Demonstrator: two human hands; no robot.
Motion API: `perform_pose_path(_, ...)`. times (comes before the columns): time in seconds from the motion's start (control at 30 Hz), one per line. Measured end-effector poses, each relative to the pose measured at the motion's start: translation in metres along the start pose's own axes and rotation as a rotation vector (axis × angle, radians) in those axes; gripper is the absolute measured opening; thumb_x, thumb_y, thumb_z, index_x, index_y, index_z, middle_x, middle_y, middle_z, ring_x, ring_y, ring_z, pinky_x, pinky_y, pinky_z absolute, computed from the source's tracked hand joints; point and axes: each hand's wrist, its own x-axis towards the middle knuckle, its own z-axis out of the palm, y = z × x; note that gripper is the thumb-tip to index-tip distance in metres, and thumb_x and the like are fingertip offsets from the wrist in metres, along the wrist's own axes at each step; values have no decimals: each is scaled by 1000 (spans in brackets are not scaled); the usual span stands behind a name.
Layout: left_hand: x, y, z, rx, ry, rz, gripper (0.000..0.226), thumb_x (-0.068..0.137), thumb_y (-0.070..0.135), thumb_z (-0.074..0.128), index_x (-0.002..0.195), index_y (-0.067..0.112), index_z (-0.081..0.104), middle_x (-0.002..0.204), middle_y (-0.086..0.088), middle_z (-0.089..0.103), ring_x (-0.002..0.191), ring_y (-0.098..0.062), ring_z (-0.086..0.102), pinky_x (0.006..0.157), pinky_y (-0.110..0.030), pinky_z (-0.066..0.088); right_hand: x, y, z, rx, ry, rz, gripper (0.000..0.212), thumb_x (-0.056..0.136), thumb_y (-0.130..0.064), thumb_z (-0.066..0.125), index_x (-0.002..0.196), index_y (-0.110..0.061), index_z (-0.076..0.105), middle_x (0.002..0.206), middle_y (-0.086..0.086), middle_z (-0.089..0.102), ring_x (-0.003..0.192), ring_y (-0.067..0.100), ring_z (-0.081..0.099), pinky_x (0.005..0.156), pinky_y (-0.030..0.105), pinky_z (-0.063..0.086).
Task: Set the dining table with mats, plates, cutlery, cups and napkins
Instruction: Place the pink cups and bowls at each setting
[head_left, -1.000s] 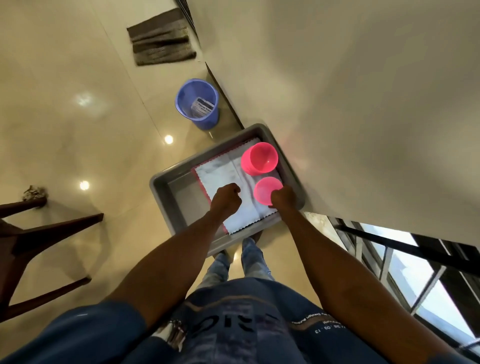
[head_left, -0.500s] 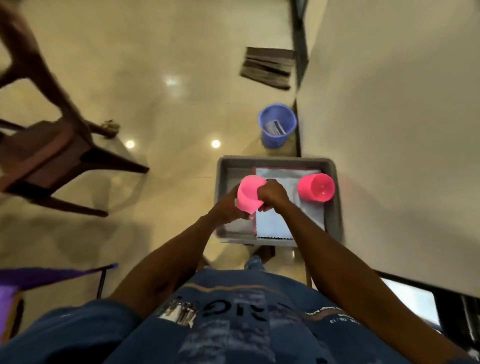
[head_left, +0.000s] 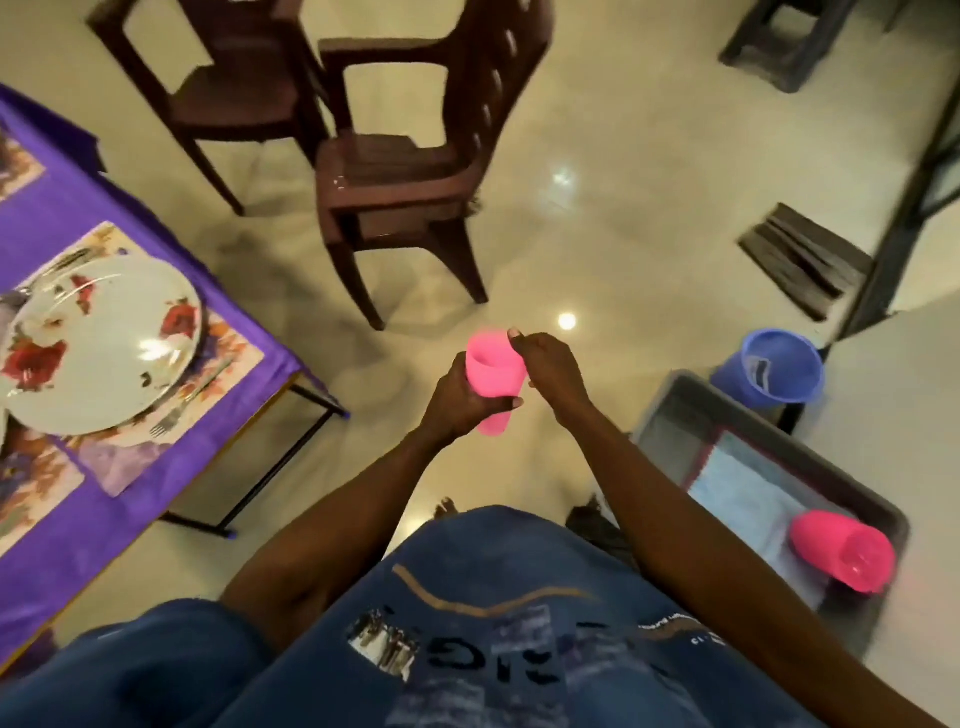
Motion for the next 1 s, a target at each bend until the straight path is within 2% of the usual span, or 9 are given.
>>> perform_pose_path(0.1, -4, -19, -61, -34, 103, -23, 97, 52, 55, 89, 134, 34, 42, 126, 8, 59, 115, -16, 58, 92, -46, 55, -4, -32, 60, 45, -4, -160, 30, 93, -41, 59, 110, -17, 65, 105, -3, 68, 97, 17, 63, 87, 34, 52)
perform_pose_path(0.23, -18, -36, -129, -106, 275, -65, 104, 52, 65, 85, 139, 34, 36, 130, 4, 55, 115, -19, 56, 89, -47, 56, -3, -73, 129, 22, -130, -316, 29, 94, -28, 62, 120, -16, 65, 118, -2, 66, 105, 13, 61, 91, 26, 49)
perform_pose_path(0.4, -28, -48, -188, -250, 538, -95, 103, 51, 71, 81, 137, 30, 41, 129, 2, 57, 116, -18, 57, 89, -41, 56, 11, -125, 191, -95, -330, -507, 27, 93, -32, 64, 97, -7, 74, 103, 4, 71, 97, 17, 64, 92, 39, 52)
perform_pose_path(0.53, -21, -53, -222, -371, 716, -140, 105, 53, 76, 74, 138, 24, 41, 128, -2, 57, 113, -21, 58, 91, -47, 55, 27, -164, 233, -148, -604, -523, 45, 78, -52, 71, 91, -9, 74, 91, 5, 73, 88, 21, 67, 82, 40, 53)
perform_pose_path(0.6, -14, -52, -236, -427, 771, -139, 103, 55, 78, 73, 137, 23, 43, 126, -2, 59, 112, -21, 59, 92, -47, 55, 36, -179, 252, -133, -692, -522, 38, 79, -42, 76, 91, -5, 72, 88, 7, 71, 82, 17, 64, 78, 36, 50)
perform_pose_path(0.73, 6, -50, -264, -542, 872, -128, 67, 69, 66, 72, 124, 36, 50, 120, -2, 64, 107, -23, 64, 91, -50, 55, 62, -212, 285, -143, -857, -515, 32, 85, -26, 74, 88, 5, 67, 79, 9, 61, 74, 15, 53, 68, 28, 42)
perform_pose_path(0.83, 32, -46, -286, -602, 924, -162, 48, 76, 61, 70, 117, 43, 53, 118, -2, 66, 105, -23, 65, 91, -50, 55, 95, -239, 307, -153, -986, -506, 25, 86, -21, 74, 85, 3, 66, 77, 6, 61, 72, 13, 54, 68, 28, 42)
perform_pose_path(0.9, 52, -43, -298, -675, 946, -157, 47, 75, 56, 73, 115, 37, 58, 115, -6, 68, 103, -27, 67, 90, -51, 55, 116, -257, 318, -190, -1035, -530, 18, 87, -17, 72, 85, 0, 69, 80, 6, 64, 75, 11, 55, 72, 28, 43)
perform_pose_path(1.0, 92, -25, -310, -710, 1015, -181, 62, 74, 55, 74, 122, 18, 61, 112, -9, 70, 101, -30, 68, 85, -44, 58, 154, -295, 328, -297, -1165, -561, 9, 88, -14, 70, 80, -12, 70, 79, 0, 65, 76, 10, 56, 76, 29, 45)
